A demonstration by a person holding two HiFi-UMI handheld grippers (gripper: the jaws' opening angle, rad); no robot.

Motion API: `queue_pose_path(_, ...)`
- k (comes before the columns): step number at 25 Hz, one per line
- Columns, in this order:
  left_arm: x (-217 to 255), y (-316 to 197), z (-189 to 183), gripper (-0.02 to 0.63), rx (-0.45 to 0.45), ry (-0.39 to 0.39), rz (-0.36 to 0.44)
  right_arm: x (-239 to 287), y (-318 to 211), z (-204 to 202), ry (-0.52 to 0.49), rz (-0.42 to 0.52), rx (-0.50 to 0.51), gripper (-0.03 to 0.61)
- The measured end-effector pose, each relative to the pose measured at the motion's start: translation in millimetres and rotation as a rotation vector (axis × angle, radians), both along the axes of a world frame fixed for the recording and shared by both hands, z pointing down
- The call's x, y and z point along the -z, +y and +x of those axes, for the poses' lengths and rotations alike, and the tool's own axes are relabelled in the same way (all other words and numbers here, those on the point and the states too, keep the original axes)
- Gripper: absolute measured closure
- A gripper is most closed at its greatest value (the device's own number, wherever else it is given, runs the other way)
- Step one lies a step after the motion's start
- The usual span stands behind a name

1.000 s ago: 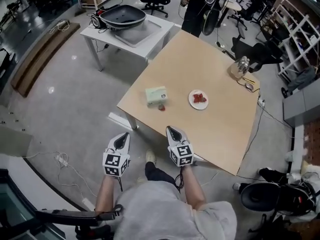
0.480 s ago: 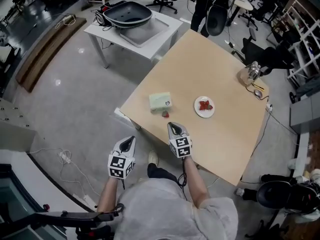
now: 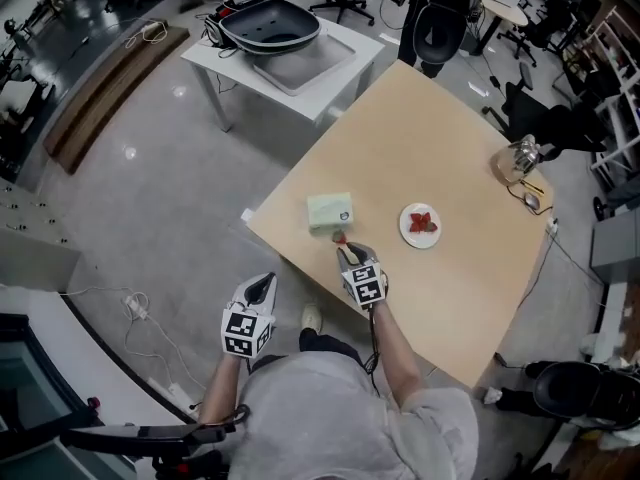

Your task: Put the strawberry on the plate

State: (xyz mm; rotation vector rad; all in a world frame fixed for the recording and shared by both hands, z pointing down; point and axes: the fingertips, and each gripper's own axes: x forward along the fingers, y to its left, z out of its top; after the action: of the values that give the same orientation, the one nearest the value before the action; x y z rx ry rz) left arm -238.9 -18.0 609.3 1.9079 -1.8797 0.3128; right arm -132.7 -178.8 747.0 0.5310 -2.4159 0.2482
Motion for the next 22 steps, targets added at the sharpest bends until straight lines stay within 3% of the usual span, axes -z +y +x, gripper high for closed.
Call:
queue_pose_path(15, -10, -21, -10, 0.594, 0.024, -0.013, -0.028, -53, -25, -14, 0.110, -0.024, 0.024, 0.381)
queue_pose_path(22, -10, -26, -14, 0.594, 0.032, -0.025, -0.038, -62, -33, -17, 0.122, -0.032, 0.014, 0.417)
